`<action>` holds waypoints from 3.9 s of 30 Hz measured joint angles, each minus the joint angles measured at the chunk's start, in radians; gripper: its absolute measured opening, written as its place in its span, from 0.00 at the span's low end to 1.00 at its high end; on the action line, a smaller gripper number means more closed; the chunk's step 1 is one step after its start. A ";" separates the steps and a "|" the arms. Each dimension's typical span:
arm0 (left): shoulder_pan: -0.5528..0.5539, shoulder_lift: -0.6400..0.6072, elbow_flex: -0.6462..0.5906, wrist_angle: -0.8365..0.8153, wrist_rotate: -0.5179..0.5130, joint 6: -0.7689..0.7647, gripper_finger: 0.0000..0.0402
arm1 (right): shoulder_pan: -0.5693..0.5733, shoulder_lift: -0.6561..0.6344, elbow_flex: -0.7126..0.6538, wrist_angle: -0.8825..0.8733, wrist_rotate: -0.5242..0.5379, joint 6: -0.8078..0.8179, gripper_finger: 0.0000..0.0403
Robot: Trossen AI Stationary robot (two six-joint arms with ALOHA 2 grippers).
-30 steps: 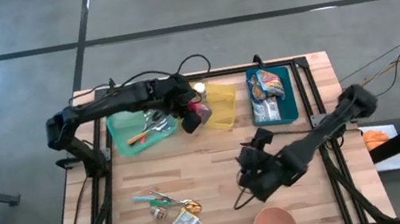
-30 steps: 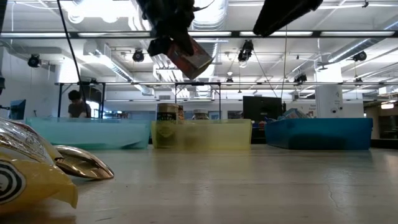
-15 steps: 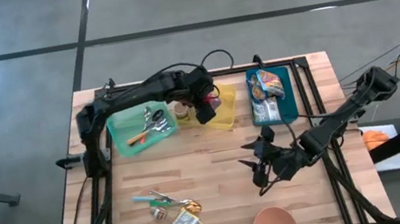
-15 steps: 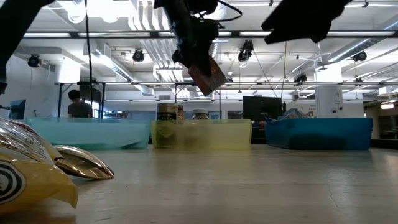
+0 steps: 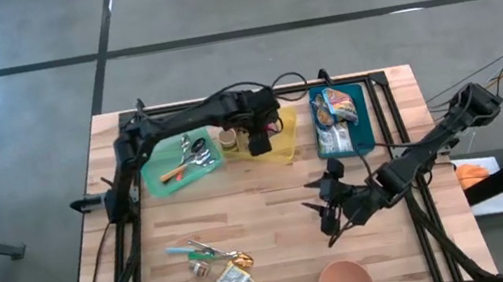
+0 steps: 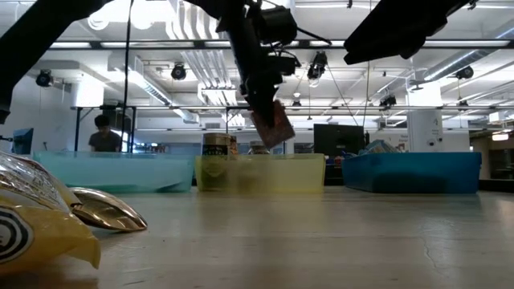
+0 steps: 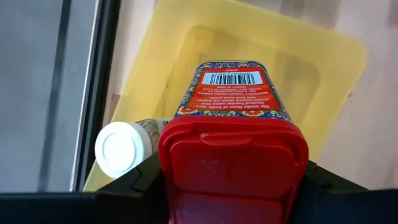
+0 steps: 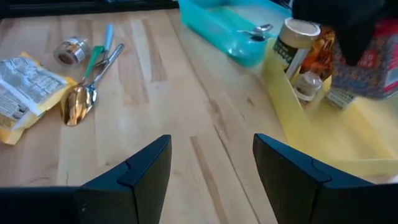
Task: Pick & Place Food Item
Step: Put the red seasoning can into the yellow bin, then put the blue spoon into the green bin
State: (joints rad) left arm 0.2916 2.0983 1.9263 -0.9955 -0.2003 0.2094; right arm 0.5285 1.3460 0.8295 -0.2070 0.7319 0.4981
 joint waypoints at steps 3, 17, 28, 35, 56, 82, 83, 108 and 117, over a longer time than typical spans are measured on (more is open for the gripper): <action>0.001 0.023 -0.001 0.005 -0.022 0.030 0.51 | -0.003 -0.002 0.000 -0.001 0.000 -0.011 0.56; -0.002 0.123 -0.002 -0.005 -0.042 0.139 0.51 | -0.005 -0.002 -0.032 -0.006 -0.003 -0.012 0.56; -0.004 0.151 -0.002 -0.011 -0.005 0.209 0.51 | -0.006 -0.002 -0.034 -0.025 -0.008 -0.012 0.56; -0.004 0.154 -0.002 -0.030 0.020 0.264 0.51 | -0.006 -0.002 -0.035 -0.026 -0.008 -0.024 0.56; 0.001 0.154 -0.034 -0.111 0.051 0.254 0.51 | -0.005 -0.002 -0.035 -0.025 -0.007 -0.039 0.56; 0.003 0.155 -0.036 -0.093 0.051 0.202 0.78 | -0.006 -0.002 -0.037 -0.025 -0.007 -0.046 0.56; 0.003 0.155 -0.036 -0.093 0.051 0.202 0.79 | -0.006 -0.002 -0.037 -0.025 -0.007 -0.046 0.56; -0.008 -0.043 -0.014 -0.194 0.076 0.097 0.79 | -0.005 -0.002 -0.037 -0.026 -0.007 -0.109 0.56; -0.093 -0.174 -0.017 -0.371 0.190 -0.069 0.79 | -0.005 -0.002 -0.037 -0.020 -0.007 -0.107 0.56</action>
State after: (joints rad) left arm 0.1983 1.9238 1.9091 -1.3668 -0.0106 0.1400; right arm 0.5232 1.3445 0.7925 -0.2267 0.7250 0.3915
